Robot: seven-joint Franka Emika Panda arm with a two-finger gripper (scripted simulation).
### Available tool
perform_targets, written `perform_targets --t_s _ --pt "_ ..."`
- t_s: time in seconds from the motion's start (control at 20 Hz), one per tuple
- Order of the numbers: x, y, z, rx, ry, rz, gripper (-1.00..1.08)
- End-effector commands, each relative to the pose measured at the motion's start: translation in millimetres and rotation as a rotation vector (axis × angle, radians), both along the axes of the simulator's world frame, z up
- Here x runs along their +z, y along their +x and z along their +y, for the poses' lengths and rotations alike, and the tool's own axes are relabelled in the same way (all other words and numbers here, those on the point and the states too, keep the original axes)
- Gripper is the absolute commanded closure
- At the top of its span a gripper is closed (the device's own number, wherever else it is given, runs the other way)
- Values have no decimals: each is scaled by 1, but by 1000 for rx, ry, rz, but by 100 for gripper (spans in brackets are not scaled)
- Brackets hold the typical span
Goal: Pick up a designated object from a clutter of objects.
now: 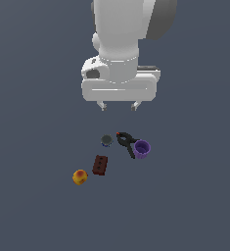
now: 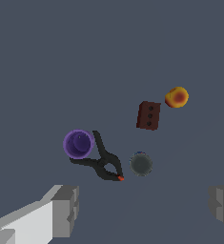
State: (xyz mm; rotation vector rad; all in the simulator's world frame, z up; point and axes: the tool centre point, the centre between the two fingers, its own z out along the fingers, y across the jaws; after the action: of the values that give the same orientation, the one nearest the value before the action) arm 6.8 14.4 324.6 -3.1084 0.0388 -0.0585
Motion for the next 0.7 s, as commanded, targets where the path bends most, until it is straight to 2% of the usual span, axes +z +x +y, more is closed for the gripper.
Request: perform_targets --t_s 0.0,0.65 --pt "0 0 0 0 0 0 -92" --pt "16 5 -12 17 1 -32 -92"
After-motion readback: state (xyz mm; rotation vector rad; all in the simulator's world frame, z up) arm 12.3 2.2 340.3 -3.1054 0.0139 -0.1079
